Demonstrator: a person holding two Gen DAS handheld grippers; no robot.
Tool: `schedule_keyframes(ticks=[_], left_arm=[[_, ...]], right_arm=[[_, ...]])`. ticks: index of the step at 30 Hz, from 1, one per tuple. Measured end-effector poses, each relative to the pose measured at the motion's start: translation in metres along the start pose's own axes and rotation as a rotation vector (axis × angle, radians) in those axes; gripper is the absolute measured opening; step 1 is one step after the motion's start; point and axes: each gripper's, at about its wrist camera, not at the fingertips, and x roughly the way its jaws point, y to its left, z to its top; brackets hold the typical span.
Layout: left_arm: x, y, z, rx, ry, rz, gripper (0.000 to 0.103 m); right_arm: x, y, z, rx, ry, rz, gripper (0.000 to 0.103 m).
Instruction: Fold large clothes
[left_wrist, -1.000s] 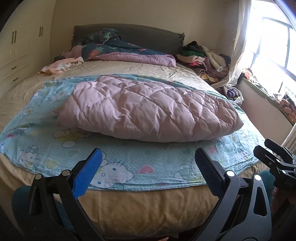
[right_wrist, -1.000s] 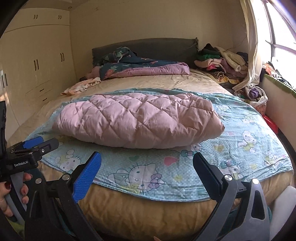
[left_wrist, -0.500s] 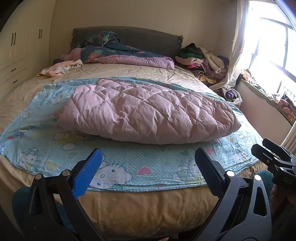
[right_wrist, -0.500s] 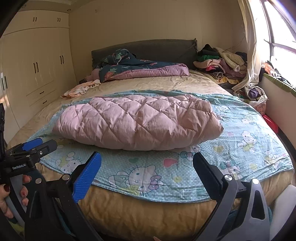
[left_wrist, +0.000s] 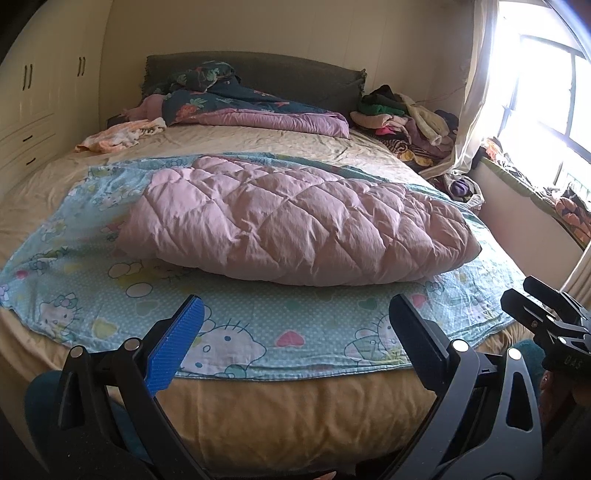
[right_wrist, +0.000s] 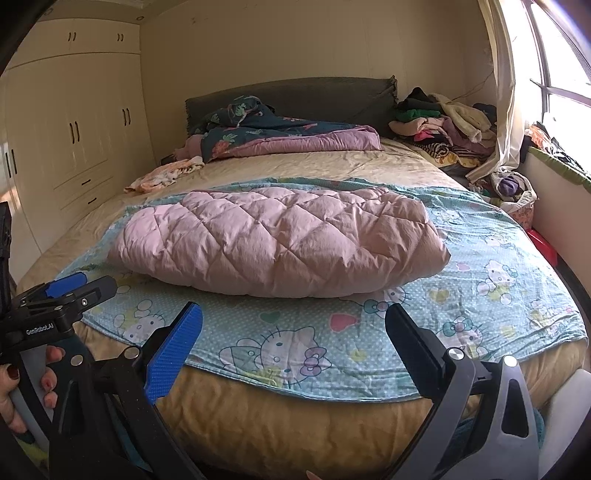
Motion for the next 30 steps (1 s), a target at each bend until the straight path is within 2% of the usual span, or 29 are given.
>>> schedule_keyframes(ticks=[14,30], left_arm=[[-0.0031,0.0023,0.0002,0.004,0.0,0.028,0.094],[-0.0033,0.0042,0.0012,-0.001,0.0,0.026,0.094]], right_arm=[[0.0001,0.0004,-0.0006,0.0,0.002,0.003,0.099],[0.0003,0.0012,-0.001,-0.002,0.003,0.001,0.099]])
